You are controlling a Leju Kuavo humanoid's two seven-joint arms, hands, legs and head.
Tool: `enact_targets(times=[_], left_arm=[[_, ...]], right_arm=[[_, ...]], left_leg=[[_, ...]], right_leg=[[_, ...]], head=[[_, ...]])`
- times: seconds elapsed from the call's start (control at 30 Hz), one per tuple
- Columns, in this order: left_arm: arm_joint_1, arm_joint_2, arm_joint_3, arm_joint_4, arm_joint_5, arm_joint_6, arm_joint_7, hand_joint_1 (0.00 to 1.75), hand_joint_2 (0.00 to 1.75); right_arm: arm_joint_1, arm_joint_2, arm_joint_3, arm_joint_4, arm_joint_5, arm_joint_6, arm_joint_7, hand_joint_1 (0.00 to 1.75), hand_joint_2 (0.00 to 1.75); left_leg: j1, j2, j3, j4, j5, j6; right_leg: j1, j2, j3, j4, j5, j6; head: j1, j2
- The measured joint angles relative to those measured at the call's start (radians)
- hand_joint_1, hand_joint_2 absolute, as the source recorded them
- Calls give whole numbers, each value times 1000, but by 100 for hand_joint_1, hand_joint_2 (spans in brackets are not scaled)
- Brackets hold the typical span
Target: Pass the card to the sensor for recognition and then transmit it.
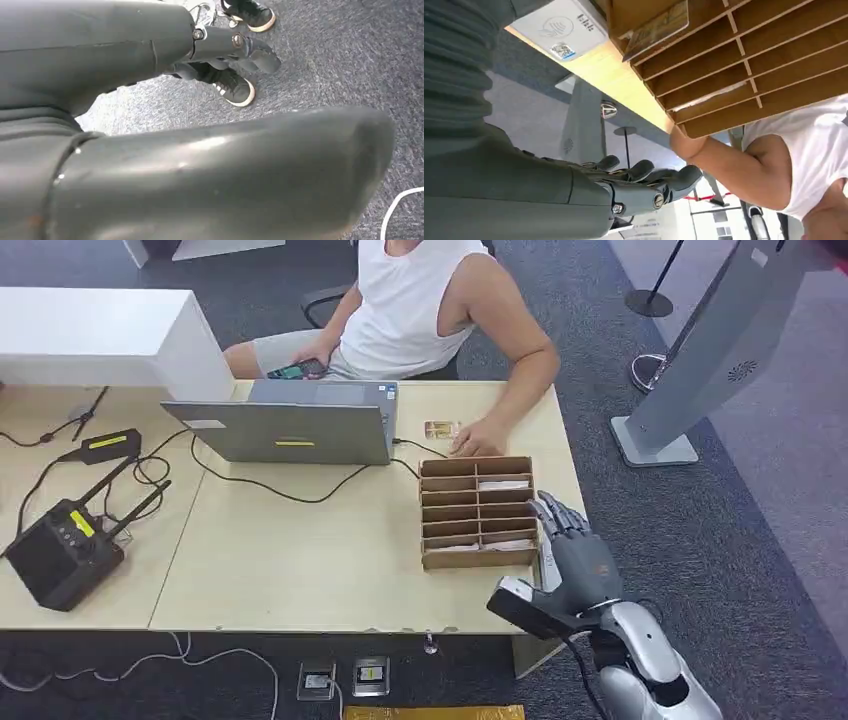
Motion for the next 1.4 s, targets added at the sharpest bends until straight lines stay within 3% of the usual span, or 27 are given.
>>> enact_targets(times=[0.43, 1.4], left_arm=[[-4, -2, 0, 0, -16, -8, 0, 0, 0], [-23, -2, 0, -1, -37, -18, 7, 0, 0]], right_arm=[[-56, 32, 0, 104, 10, -10, -33, 0, 175], [-59, 45, -2, 184, 2, 0, -44, 0, 175]], left_leg=[[0, 0, 0, 0, 0, 0], [0, 0, 0, 0, 0, 0]], right_leg=[[0, 0, 0, 0, 0, 0], [0, 0, 0, 0, 0, 0]], head=[[0, 0], [0, 0]])
